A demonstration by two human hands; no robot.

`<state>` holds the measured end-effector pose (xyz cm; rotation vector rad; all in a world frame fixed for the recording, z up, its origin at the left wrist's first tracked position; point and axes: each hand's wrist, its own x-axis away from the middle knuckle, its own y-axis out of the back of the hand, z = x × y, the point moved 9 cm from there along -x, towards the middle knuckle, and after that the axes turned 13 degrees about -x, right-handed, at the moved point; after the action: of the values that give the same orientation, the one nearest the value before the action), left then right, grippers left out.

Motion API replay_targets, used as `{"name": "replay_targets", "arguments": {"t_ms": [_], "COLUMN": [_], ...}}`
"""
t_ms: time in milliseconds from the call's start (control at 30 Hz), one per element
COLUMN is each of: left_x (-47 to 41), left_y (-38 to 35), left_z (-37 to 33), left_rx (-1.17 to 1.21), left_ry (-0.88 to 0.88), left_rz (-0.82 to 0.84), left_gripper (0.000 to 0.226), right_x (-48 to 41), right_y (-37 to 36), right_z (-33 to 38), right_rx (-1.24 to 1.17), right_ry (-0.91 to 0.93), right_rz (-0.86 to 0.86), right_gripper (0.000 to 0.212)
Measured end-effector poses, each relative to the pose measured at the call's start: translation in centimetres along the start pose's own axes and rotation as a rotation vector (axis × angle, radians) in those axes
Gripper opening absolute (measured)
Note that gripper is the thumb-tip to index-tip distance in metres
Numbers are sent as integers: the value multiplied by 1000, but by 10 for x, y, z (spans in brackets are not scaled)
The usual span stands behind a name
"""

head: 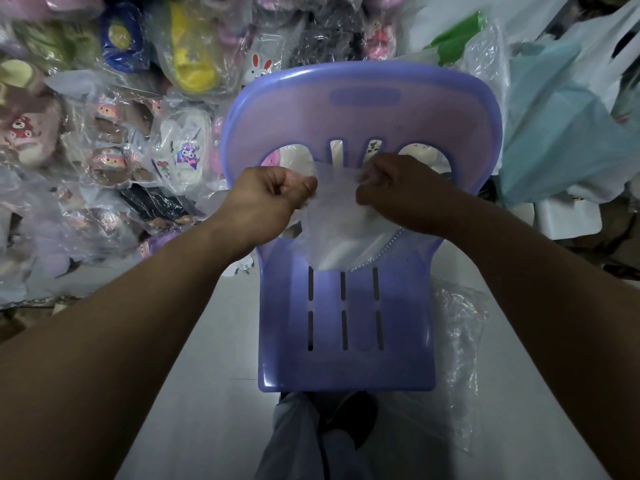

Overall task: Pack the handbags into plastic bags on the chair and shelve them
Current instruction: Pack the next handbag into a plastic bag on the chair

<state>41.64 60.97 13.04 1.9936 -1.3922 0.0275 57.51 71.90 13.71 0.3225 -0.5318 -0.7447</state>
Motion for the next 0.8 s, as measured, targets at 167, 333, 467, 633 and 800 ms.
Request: {"name": "replay_targets", "arguments": {"t_ms": [167,333,467,633,800], "left_x": [0,7,6,-3,3], "left_y": [0,-8,-8,4,-1], "left_z": [-6,-18,-20,-6,15], "left_rx": [11,-30,-99,-70,80], "left_ry": [-37,-130,-140,-62,-16], "left_rz": [-10,66,-7,-128,-143], "left_gripper": [26,15,4,10,21], "right_x": [-4,-8,-4,-1,20], "right_y": [-8,-15,-16,18,39], "right_z": [24,28,27,-8,-51], "right_rx": [70,119,121,438,482], "right_ry": [199,254,254,89,-68], "right_rz": [24,86,68,-27,-50], "right_gripper": [14,12,11,47,39]}}
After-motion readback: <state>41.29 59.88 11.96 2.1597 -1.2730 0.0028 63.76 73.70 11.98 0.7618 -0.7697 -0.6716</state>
